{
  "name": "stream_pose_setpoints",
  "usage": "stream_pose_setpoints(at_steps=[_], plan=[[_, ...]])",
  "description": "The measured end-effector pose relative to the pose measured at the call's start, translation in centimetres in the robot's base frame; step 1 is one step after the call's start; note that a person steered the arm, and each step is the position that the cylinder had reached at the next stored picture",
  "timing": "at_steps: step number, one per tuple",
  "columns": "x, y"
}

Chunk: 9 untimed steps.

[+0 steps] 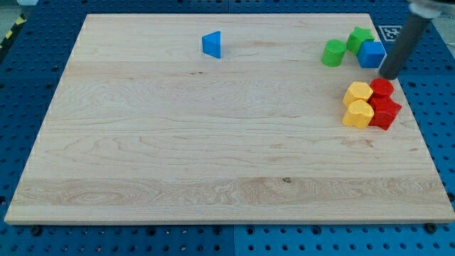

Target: Move blue cube to the top center

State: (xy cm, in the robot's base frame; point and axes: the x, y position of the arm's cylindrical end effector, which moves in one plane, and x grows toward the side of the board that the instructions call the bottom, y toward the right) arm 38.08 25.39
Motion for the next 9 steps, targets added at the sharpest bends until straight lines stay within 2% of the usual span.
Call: stream_pose_setpoints(at_steps=[1,2,3,4,6,7,8,9], plan=[[-1.6,2.1],[-3.5,8.7],[-5.7,9.1],[-6.7,5.5],[-5.2,-3.4],[-3.7,-4.3],[-4.1,-1.5],[-1.9,-0.4]])
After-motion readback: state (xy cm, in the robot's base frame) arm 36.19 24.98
